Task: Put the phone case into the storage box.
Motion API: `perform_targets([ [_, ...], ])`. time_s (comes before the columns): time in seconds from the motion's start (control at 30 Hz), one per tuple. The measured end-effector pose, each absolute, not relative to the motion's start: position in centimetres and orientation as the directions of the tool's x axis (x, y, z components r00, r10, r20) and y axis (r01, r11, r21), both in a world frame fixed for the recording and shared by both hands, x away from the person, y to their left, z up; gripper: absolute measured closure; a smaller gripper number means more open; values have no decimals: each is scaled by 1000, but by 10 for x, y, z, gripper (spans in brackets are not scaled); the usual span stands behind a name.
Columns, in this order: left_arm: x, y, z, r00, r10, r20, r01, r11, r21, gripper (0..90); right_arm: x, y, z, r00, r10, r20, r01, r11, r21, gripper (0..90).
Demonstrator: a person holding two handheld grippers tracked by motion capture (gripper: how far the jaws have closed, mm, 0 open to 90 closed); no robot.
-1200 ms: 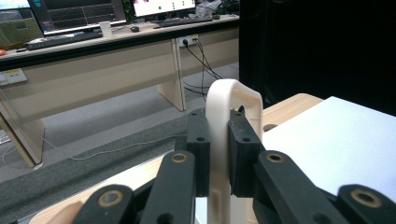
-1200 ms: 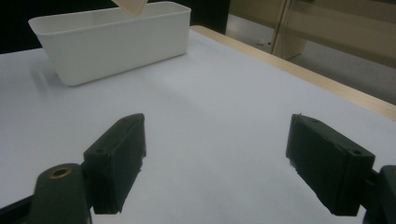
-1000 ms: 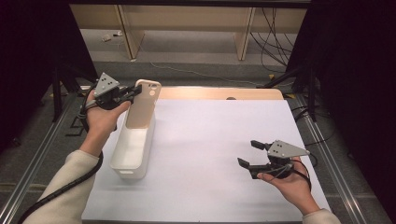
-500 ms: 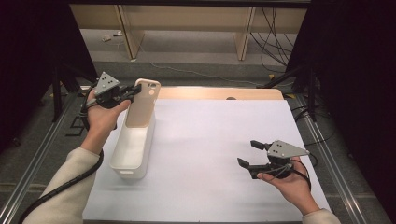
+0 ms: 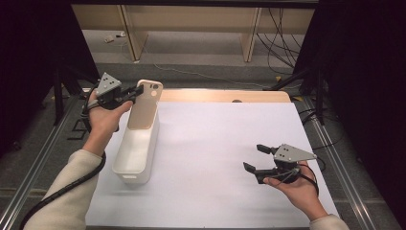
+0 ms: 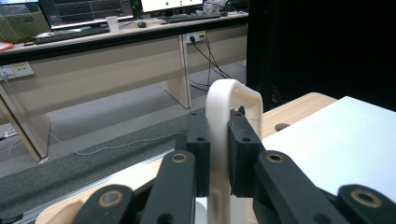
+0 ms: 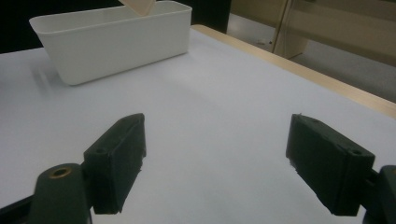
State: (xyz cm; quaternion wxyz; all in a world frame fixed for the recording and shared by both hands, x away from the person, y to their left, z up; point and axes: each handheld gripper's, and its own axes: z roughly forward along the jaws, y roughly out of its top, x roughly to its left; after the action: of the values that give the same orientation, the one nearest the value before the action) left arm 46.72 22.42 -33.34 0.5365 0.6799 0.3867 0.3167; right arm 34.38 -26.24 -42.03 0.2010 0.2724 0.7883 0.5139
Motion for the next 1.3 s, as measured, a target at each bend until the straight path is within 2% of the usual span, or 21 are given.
perform_targets([
  [1.3, 487, 228, -342, 484, 875, 5, 204, -118, 972, 811, 345, -262, -422, -773, 633, -28, 227, 319, 920, 213],
])
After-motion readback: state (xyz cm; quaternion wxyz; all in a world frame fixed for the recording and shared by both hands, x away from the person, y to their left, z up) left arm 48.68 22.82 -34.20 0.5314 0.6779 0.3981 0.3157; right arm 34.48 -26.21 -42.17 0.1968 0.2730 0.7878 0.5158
